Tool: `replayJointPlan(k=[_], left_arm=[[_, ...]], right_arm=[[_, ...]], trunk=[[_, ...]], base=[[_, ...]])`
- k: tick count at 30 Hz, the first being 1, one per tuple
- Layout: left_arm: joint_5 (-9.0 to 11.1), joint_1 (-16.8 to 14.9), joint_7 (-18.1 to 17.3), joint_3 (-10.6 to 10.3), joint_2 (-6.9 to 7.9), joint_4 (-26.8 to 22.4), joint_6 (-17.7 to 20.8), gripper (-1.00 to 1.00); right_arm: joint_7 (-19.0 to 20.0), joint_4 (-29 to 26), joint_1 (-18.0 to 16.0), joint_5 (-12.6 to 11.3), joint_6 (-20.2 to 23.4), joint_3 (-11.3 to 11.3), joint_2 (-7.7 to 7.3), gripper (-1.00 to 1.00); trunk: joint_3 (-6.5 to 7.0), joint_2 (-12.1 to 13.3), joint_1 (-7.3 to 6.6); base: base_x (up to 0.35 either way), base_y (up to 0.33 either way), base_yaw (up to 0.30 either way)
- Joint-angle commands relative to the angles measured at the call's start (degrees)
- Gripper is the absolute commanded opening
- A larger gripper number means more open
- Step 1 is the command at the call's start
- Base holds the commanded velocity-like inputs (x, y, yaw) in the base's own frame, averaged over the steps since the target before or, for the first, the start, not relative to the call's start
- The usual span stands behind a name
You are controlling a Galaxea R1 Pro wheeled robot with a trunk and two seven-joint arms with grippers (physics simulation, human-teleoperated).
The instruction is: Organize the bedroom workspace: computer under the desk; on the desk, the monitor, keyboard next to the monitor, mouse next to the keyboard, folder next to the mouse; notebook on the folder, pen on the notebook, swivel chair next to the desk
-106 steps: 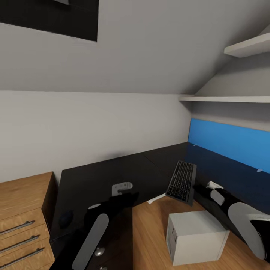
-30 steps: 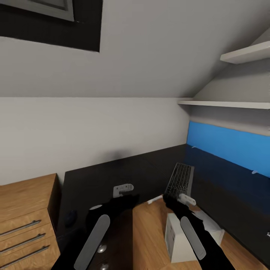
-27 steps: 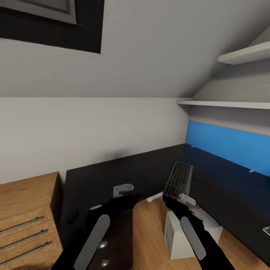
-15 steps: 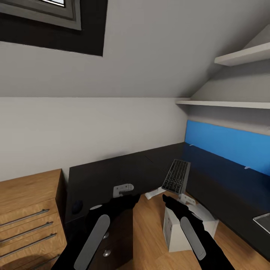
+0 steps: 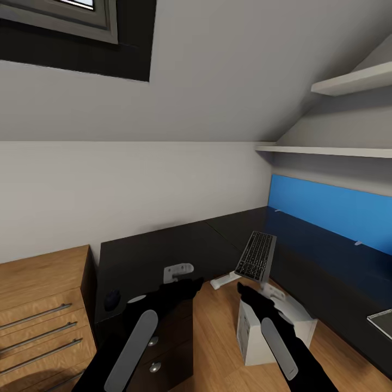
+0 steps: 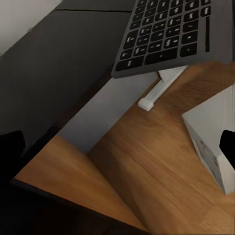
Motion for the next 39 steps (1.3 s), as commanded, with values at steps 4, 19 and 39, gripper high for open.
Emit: replayJointPlan(k=[4, 19, 39], left_arm=[[0.65, -0.05, 0.64, -0.04, -0.04, -0.28, 0.11, 1.0], [0.67, -0.05, 0.72, -0.1, -0.06, -0.32, 0.11, 1.0], [0.67, -0.05, 0.72, -0.09, -0.06, -0.39, 0.11, 1.0]], right_arm=[[-0.39, 0.17, -0.04, -0.42, -2.26, 0.09, -0.04, 1.0], [-0.12, 9.13, -0.07, 0.83, -15.35, 0.74, 0.1, 1.0], [22.51, 19.18, -0.11, -7.95, -23.34, -2.95, -0.02, 1.0]], trunk=[[-0.61, -1.24, 0.66], [-3.3, -7.26, 3.95], [-6.89, -15.28, 8.34]], base=[[0.0, 0.0, 0.0], [0.0, 0.0, 0.0], [0.0, 0.0, 0.0]])
